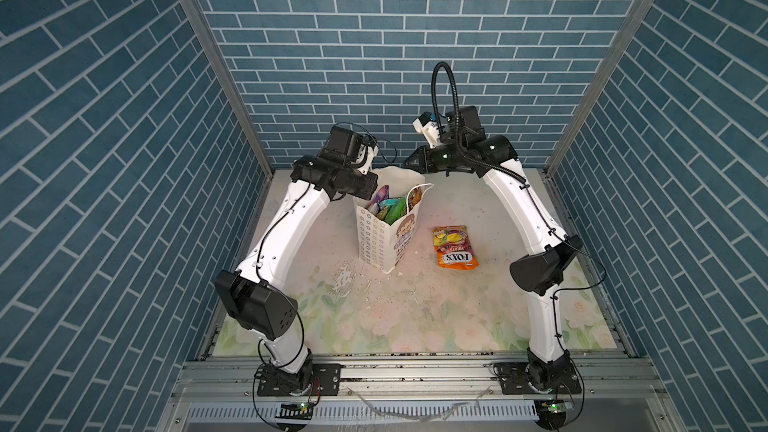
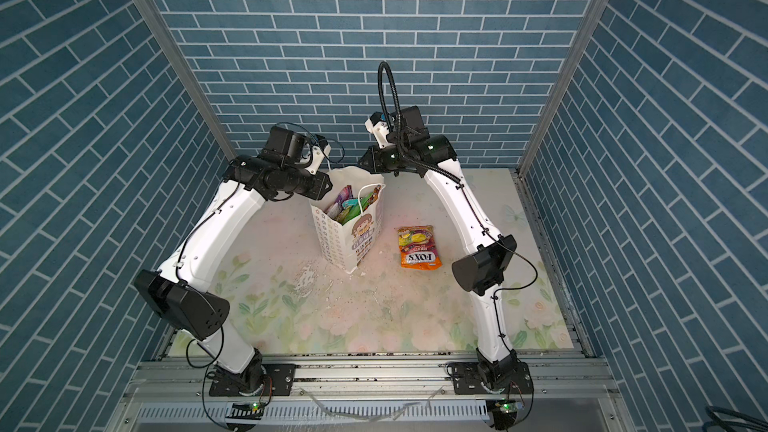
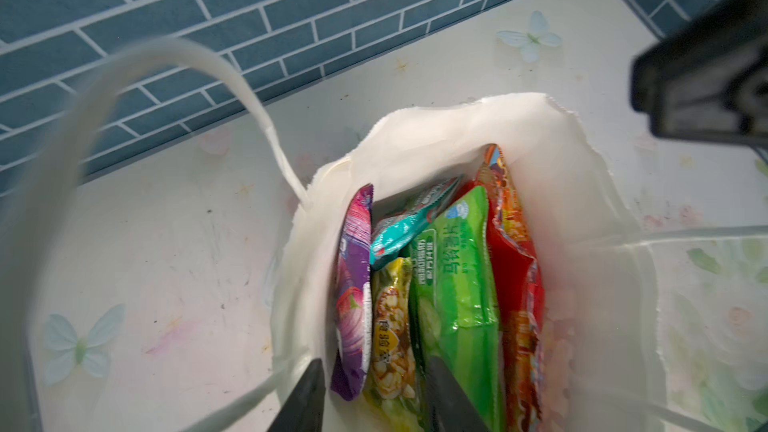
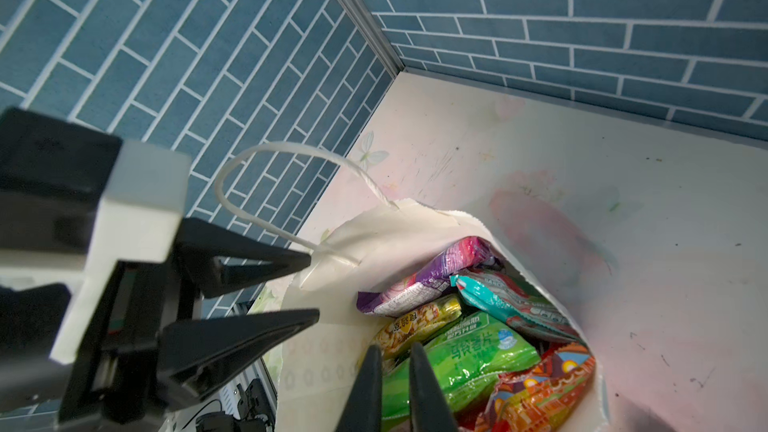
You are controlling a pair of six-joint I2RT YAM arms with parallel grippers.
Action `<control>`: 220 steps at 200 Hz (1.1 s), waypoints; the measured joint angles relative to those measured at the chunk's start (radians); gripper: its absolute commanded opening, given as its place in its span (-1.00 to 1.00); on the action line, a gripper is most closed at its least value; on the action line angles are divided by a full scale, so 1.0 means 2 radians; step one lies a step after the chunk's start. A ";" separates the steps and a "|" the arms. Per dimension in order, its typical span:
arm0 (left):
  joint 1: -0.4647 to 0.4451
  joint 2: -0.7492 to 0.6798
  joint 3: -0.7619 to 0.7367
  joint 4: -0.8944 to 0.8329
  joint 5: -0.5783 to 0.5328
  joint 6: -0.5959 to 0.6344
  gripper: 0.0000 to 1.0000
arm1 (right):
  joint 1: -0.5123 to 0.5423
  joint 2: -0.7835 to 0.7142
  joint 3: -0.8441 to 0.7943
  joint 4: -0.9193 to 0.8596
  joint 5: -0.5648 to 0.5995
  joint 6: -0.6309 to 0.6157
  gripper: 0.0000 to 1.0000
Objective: Take the snacks out of the paper bag
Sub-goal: 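Hold the bag rim with the left gripper while the right gripper moves over it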
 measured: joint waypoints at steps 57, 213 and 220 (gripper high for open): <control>0.000 0.026 0.027 0.000 -0.063 0.017 -0.10 | 0.012 0.000 0.000 -0.021 0.000 0.000 -0.70; 0.027 0.105 0.079 -0.020 -0.041 0.037 -1.00 | 0.013 -0.001 -0.047 -0.060 0.004 0.000 -0.70; 0.026 0.106 0.080 -0.021 -0.035 0.038 -1.00 | 0.013 -0.003 -0.059 -0.060 0.006 0.000 -0.70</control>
